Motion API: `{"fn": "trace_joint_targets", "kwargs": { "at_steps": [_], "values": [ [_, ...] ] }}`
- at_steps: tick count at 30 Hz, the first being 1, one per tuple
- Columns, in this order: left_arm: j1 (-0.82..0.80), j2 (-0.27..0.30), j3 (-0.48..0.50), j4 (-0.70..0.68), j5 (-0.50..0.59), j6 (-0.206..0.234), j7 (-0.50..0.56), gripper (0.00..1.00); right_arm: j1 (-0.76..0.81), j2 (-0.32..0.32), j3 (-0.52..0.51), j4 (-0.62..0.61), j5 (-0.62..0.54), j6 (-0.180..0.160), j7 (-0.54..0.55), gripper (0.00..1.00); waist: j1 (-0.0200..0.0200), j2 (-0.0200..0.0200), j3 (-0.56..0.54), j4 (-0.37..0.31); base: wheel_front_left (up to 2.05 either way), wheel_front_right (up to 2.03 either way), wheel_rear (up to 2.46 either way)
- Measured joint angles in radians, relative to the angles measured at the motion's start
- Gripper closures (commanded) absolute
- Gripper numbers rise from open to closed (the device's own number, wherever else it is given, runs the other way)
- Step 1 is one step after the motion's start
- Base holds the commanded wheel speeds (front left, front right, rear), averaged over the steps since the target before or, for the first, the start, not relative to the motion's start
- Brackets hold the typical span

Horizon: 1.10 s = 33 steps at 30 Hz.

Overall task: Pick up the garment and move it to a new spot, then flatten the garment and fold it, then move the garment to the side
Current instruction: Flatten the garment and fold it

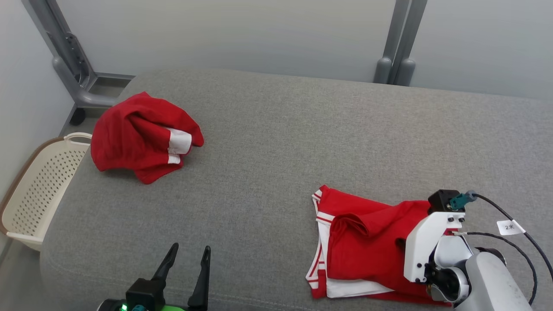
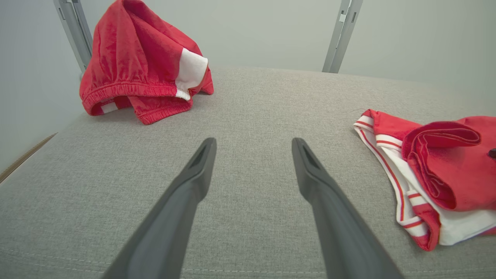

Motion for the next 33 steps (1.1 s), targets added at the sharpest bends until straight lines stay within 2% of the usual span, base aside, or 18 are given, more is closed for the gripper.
{"fn": "trace_joint_targets", "kwargs": {
  "at_steps": [23,30,31,32,33],
  "values": [
    [-0.032,-0.006,-0.038,0.014,-0.016,0.000,0.000,0.00,-0.286,0.001,0.052,0.356,-0.011,0.000,-0.116,1.00,0.0000,0.0000,0.058,0.119,0.00,0.00,0.00],
    [-0.037,-0.007,-0.032,0.017,-0.018,0.000,0.000,0.00,-0.370,0.002,0.087,0.396,0.007,0.000,-0.161,1.00,0.0000,0.0000,0.073,0.136,0.00,0.00,0.00],
    [-0.037,-0.008,-0.027,0.018,-0.017,0.000,0.000,0.00,-0.378,0.002,0.089,0.397,0.015,0.000,-0.163,0.89,0.0000,0.0000,0.072,0.134,0.00,0.00,0.00],
    [-0.037,-0.008,-0.021,0.019,-0.017,0.000,0.000,0.00,-0.385,0.002,0.092,0.395,0.020,0.000,-0.165,0.58,0.0000,0.0000,0.070,0.131,0.00,0.00,0.00],
    [-0.036,-0.008,-0.016,0.018,-0.017,0.000,0.000,0.00,-0.390,0.002,0.093,0.392,0.023,0.000,-0.169,0.15,0.0000,0.0000,0.067,0.127,0.00,0.00,0.00]
  ]
}}
